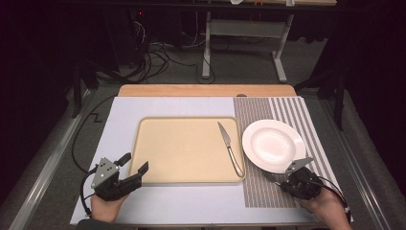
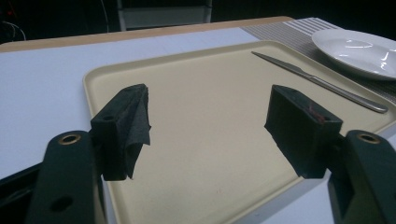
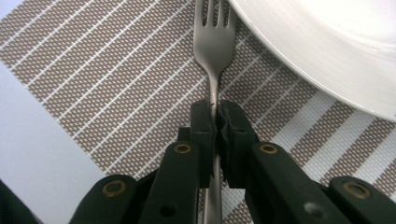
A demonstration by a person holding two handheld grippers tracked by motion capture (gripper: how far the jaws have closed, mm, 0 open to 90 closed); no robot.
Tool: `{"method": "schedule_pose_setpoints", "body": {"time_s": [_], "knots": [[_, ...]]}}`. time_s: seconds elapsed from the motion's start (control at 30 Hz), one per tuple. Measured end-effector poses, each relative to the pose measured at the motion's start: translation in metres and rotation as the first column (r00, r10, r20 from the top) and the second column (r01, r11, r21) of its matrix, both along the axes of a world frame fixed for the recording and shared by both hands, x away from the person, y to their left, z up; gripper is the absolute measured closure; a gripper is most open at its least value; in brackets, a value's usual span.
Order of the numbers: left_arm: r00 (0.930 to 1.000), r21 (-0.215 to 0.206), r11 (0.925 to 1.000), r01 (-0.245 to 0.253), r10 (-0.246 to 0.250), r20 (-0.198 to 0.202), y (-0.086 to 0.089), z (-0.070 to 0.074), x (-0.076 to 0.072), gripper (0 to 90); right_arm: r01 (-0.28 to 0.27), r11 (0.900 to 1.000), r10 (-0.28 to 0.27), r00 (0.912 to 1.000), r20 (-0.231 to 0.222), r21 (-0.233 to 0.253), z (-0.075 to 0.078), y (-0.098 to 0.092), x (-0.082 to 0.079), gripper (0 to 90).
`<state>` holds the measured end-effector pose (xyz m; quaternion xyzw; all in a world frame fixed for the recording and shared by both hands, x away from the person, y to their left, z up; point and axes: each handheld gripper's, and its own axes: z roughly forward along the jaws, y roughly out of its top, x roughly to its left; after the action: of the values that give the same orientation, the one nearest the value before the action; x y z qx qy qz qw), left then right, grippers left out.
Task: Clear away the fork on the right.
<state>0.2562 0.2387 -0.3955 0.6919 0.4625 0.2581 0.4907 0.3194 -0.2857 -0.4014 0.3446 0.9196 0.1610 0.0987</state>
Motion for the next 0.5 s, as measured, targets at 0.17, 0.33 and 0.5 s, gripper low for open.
{"method": "schedule_pose_setpoints", "body": {"time_s": [0.17, 0.33, 0.5], "knots": [[1.0, 0.0, 1.0, 0.0, 0.0, 0.001, 0.0, 0.0, 0.0, 31.3, -0.033, 0.999, 0.033, 0.9994, -0.008, 0.013, 0.0, 0.005, -0.001, 85.9], [1.0, 0.001, 1.0, 0.001, -0.001, 0.0, 0.0, 0.0, 0.0, 31.3, -0.047, 0.998, 0.048, 0.9988, -0.011, 0.032, 0.002, 0.008, -0.003, 86.0], [1.0, 0.001, 1.0, 0.001, -0.001, 0.0, 0.0, 0.0, 0.0, 31.3, -0.058, 0.998, 0.059, 0.9982, -0.008, 0.035, 0.003, 0.011, -0.004, 86.0]]}}
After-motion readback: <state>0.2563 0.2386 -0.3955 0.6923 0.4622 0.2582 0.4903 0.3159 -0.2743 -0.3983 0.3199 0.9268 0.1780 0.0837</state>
